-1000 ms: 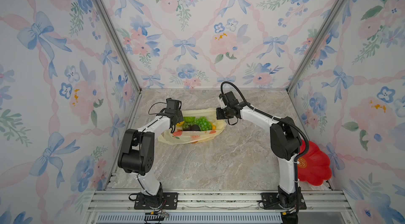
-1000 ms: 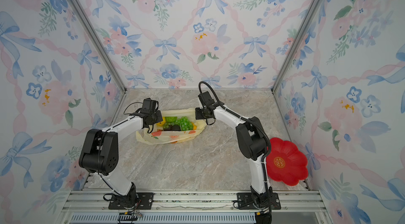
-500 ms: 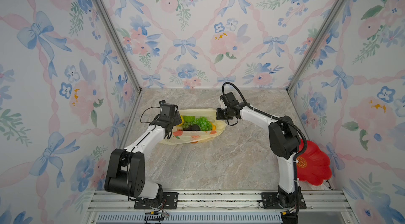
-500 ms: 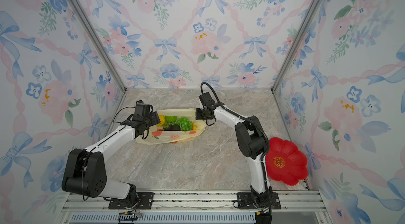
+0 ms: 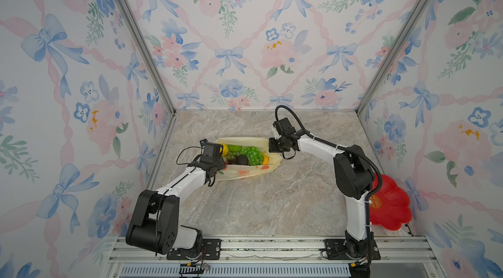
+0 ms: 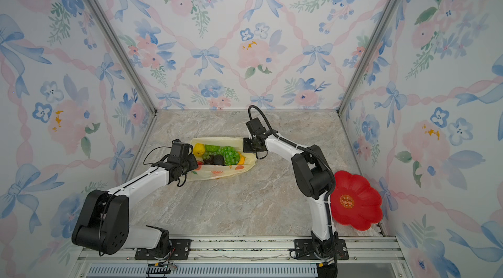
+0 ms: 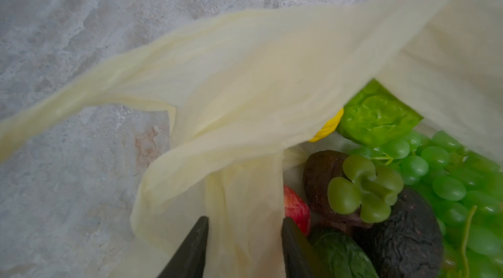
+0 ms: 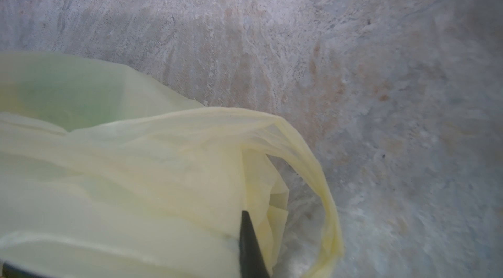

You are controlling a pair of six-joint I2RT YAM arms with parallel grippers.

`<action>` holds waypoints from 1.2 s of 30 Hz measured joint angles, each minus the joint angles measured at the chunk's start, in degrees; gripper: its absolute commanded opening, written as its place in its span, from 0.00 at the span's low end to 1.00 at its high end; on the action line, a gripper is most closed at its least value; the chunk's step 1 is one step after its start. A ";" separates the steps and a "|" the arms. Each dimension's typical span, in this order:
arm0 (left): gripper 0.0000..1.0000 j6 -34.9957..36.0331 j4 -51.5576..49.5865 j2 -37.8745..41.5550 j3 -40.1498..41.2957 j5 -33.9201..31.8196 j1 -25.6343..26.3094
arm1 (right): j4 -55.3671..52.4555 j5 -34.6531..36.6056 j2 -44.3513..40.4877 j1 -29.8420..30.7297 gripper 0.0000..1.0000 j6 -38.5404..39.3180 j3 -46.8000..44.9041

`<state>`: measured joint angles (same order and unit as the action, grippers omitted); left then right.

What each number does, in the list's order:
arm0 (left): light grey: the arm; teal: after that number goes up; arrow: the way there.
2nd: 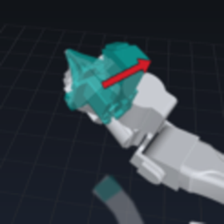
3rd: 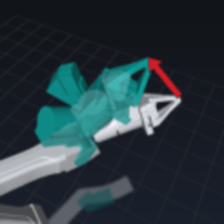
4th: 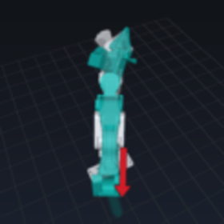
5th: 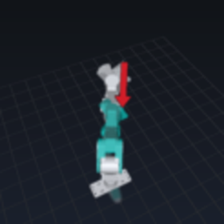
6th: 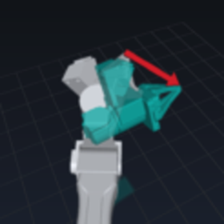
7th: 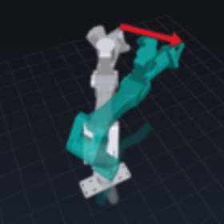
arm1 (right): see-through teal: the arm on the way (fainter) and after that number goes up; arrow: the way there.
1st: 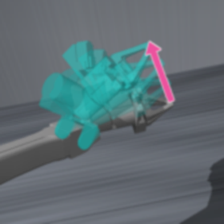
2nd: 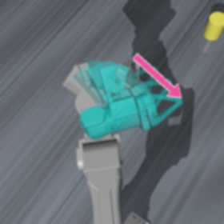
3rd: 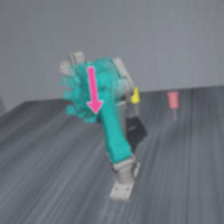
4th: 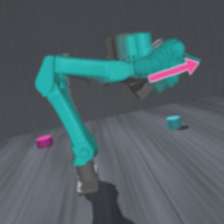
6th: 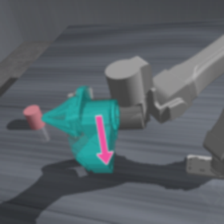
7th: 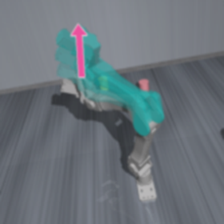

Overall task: Take fruits out of the plastic bag
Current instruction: Spread open the plastic bag at the center of the table.

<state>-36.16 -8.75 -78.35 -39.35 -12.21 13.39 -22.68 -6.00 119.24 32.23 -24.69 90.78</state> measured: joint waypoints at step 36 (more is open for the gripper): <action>0.00 3.21 18.23 19.23 23.28 3.78 11.02 | -13.81 9.18 -28.70 -3.67 0.89 1.66 -10.93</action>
<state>-32.95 9.47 -59.11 -16.08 -8.43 24.40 -36.49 3.18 90.54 28.56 -23.03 79.85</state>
